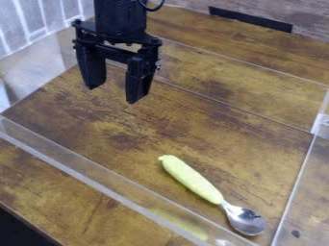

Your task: Move the green spoon to the left

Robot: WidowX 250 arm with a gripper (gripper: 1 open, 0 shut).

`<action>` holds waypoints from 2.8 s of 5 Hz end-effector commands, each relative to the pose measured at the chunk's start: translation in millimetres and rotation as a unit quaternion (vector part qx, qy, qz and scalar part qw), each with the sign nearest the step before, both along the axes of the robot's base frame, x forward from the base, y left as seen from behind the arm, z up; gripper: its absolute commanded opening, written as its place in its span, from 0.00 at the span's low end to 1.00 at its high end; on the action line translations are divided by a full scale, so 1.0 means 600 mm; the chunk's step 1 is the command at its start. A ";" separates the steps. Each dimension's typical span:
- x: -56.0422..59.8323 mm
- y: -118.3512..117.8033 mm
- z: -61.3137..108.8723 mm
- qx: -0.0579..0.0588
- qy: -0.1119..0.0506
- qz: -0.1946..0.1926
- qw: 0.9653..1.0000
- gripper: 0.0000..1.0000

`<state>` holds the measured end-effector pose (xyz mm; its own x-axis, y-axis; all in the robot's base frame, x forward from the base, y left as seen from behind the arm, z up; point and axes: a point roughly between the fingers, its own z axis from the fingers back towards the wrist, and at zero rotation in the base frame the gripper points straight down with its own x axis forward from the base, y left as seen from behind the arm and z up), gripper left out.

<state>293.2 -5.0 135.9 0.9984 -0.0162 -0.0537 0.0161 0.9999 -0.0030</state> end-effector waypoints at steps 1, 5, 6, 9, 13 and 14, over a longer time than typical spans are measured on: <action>0.007 0.010 -0.013 0.000 0.016 0.041 0.999 1.00; 0.030 -0.115 -0.037 0.005 0.018 0.324 0.946 1.00; 0.042 -0.140 -0.054 -0.001 0.008 0.415 0.910 1.00; 0.033 -0.154 -0.125 0.006 -0.018 0.527 0.850 1.00; 0.092 -0.169 -0.158 0.014 -0.076 0.508 0.858 1.00; 0.109 -0.168 -0.158 0.018 -0.078 0.498 0.864 1.00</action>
<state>345.2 -104.9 28.5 0.5076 0.8575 0.0836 -0.8606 0.5092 0.0025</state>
